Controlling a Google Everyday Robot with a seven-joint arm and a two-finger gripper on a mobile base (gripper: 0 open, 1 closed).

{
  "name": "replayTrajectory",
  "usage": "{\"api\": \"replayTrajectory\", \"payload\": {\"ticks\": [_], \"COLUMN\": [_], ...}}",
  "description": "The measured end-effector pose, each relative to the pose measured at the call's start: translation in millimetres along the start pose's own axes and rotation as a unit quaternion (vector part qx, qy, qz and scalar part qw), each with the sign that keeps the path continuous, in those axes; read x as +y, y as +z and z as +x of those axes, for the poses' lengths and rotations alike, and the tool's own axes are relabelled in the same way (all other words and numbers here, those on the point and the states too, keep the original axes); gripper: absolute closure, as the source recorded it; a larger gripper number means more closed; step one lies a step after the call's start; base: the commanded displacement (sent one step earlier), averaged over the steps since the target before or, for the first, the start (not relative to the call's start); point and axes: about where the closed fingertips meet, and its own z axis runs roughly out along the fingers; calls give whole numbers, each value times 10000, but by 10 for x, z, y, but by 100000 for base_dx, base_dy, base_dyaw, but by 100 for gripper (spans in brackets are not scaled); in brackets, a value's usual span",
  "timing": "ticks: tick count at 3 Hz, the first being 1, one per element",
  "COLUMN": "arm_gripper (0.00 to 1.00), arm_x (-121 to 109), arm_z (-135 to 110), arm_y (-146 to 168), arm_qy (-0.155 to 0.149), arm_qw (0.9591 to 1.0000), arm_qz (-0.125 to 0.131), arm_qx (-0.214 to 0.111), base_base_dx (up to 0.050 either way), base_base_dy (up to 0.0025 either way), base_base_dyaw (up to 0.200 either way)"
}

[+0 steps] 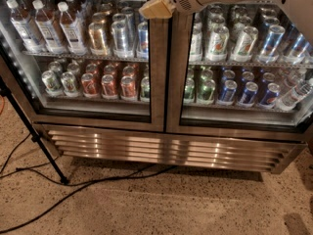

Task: Open left fridge door

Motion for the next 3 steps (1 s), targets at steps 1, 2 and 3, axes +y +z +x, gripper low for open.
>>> {"api": "replayTrajectory", "payload": {"ticks": [1, 2, 3], "arm_gripper": [49, 49, 47], "arm_x": [-63, -113, -141], "arm_z": [34, 61, 75], "arm_y": [1, 3, 7], "arm_qy": [0, 0, -1], "arm_qw": [10000, 10000, 10000], "arm_qz": [0, -1, -5], "arm_qx": [0, -1, -3], "base_base_dx": [0, 0, 0], "base_base_dy": [0, 0, 0], "base_base_dyaw": [0, 0, 0]}}
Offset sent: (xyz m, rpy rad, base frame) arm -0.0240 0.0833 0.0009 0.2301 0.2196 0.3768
